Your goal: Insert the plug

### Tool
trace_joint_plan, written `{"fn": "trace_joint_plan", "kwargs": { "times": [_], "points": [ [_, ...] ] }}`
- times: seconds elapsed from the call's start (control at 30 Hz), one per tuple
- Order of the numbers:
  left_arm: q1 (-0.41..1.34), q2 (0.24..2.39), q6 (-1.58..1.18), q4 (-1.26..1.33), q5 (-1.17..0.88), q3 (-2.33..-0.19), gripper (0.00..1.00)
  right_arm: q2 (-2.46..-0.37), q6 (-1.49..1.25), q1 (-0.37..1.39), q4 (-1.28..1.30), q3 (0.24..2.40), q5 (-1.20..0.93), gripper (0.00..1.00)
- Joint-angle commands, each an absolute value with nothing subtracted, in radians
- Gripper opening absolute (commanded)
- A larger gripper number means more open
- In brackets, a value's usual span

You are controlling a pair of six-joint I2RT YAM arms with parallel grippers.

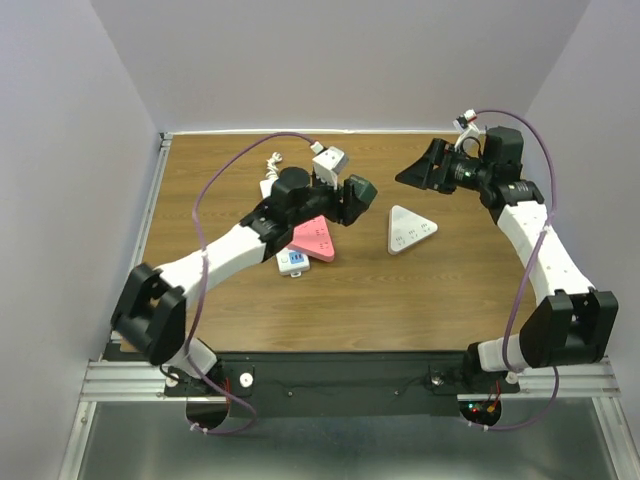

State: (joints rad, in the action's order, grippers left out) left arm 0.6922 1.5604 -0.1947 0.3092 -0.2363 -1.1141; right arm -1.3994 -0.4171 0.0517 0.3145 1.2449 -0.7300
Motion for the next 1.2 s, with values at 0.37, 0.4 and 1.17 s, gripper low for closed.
{"fn": "trace_joint_plan", "kwargs": {
  "times": [0.37, 0.4, 1.17],
  "points": [
    [0.672, 1.115, -0.014, 0.457, -0.897, -0.893, 0.00, -1.209, -0.365, 0.063, 0.037, 1.215, -1.373, 1.00],
    [0.672, 1.106, -0.014, 0.462, -0.908, -0.890, 0.00, -1.198, -0.351, 0.074, 0.037, 1.209, -1.387, 1.00],
    [0.660, 1.066, -0.196, 0.620, -1.043, -0.841, 0.00, -1.200, -0.204, 0.480, 0.043, 1.200, -1.295, 1.00]
  ]
}}
